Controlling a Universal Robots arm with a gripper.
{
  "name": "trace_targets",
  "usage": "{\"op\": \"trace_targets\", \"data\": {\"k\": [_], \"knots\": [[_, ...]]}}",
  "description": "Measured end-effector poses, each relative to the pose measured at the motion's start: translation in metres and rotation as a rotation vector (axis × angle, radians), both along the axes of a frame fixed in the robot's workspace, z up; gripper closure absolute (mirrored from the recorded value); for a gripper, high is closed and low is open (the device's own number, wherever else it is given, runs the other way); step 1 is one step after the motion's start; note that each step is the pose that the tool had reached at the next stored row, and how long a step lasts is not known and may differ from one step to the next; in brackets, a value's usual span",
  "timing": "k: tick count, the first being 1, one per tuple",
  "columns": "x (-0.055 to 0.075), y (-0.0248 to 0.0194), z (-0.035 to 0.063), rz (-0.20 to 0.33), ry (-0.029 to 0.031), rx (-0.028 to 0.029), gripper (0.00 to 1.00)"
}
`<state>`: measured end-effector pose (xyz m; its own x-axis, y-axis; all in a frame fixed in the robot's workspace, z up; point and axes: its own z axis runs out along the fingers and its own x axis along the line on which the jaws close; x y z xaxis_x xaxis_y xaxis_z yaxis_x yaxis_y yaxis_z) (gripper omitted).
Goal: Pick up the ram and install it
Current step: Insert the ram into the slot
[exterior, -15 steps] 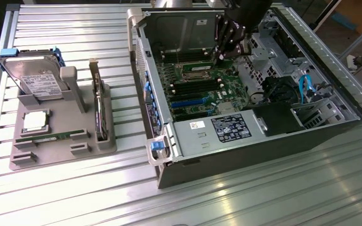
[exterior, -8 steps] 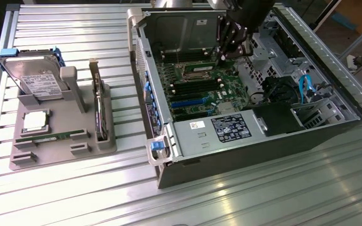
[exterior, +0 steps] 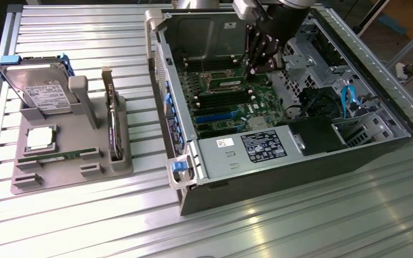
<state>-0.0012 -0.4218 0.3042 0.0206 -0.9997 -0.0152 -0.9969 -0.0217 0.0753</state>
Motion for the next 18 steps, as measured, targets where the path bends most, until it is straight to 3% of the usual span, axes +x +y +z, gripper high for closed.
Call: {"op": "trace_targets", "data": {"k": [6, 15, 18], "knots": [[0.001, 0.0000, -0.0173, 0.000, 0.0000, -0.0001, 0.88], [0.001, 0.0000, -0.0363, 0.000, 0.0000, 0.0000, 0.88], [0.001, 0.0000, -0.0381, 0.000, 0.0000, -0.0001, 0.88]]}}
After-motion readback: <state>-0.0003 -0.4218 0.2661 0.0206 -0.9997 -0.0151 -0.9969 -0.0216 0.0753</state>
